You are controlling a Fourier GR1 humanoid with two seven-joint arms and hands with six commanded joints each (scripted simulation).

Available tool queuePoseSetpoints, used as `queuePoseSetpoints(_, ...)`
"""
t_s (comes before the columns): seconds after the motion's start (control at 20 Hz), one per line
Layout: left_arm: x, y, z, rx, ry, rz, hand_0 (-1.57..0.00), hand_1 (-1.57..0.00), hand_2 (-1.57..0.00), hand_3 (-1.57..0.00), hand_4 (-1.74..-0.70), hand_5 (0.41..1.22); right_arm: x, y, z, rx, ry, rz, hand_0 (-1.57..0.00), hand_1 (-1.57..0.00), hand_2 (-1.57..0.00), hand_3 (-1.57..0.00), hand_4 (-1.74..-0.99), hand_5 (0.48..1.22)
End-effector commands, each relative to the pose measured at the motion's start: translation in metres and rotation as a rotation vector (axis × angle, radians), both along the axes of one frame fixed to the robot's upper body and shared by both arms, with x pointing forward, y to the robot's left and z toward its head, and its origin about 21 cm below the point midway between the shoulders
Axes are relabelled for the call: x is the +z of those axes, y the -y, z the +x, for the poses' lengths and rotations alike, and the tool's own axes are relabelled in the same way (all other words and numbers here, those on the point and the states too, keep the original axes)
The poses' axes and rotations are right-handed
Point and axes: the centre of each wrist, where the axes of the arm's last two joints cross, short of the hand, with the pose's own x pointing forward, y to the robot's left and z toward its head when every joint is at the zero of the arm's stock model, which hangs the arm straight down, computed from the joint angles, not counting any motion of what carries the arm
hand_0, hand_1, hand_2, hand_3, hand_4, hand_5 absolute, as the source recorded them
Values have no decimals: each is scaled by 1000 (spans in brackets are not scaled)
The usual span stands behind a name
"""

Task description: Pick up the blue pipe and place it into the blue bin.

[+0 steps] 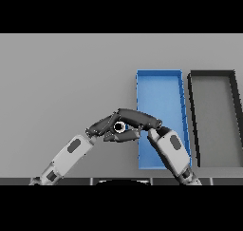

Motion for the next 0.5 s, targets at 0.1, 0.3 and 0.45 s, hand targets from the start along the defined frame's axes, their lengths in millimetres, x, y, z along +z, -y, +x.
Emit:
queuePoseSetpoints(0.1,-3,1,0,46,-34,53,-131,-107,-109,-44,-854,794,0,-1,2,-12,-6,4,-1568,-1568,-1568,-1567,-1484,1217)
queuePoseSetpoints(0.3,-6,1,-2,60,-48,35,-53,-43,-44,-17,-830,659,-2,3,0,-11,8,25,-1570,-1570,-1570,-1570,-1485,1219)
queuePoseSetpoints(0.45,-6,-5,-3,106,-121,49,-27,-22,-22,-8,-865,616,-1,2,3,-19,6,48,-1570,-1570,-1570,-1570,-1490,1220)
